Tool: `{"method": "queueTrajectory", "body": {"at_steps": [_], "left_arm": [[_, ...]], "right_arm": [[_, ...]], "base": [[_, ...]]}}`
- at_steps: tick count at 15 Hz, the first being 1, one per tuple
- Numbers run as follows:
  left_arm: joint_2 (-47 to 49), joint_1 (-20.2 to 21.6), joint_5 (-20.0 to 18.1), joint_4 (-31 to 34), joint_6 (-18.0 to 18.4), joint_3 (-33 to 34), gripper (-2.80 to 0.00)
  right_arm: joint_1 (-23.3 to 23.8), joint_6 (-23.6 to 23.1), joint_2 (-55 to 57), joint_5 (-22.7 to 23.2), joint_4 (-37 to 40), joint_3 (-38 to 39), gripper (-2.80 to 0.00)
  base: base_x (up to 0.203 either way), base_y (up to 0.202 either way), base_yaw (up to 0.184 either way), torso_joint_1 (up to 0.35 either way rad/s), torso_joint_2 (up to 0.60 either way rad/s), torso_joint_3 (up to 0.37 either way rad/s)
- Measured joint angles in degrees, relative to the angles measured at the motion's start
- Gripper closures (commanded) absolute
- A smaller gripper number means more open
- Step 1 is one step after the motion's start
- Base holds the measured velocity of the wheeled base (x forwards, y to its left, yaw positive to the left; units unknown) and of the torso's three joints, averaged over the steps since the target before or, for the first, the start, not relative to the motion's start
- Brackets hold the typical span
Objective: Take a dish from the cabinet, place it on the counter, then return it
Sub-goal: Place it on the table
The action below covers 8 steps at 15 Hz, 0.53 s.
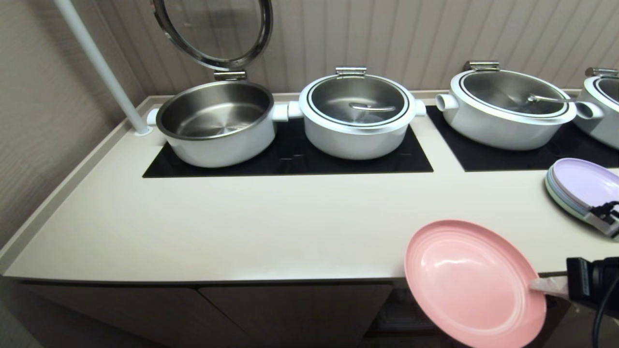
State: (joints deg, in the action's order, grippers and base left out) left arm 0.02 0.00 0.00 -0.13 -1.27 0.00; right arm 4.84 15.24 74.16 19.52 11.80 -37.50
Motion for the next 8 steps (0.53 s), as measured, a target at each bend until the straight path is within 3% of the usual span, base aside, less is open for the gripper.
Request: {"method": "queueTrajectory", "body": {"at_steps": [5, 8], "left_arm": [[0.0, 0.0, 0.0, 0.0, 0.0, 0.0, 0.00], [0.0, 0.0, 0.0, 0.0, 0.0, 0.0, 0.00]], "right_arm": [[0.0, 0.8, 7.4, -0.1, -0.7, -5.9, 0.00], [0.0, 1.8, 11.9, -0.7, -5.4, -7.5, 0.00]], "base": [[0.000, 0.000, 0.000, 0.000, 0.00, 0.000], [0.000, 0.000, 0.000, 0.000, 0.00, 0.000]]}}
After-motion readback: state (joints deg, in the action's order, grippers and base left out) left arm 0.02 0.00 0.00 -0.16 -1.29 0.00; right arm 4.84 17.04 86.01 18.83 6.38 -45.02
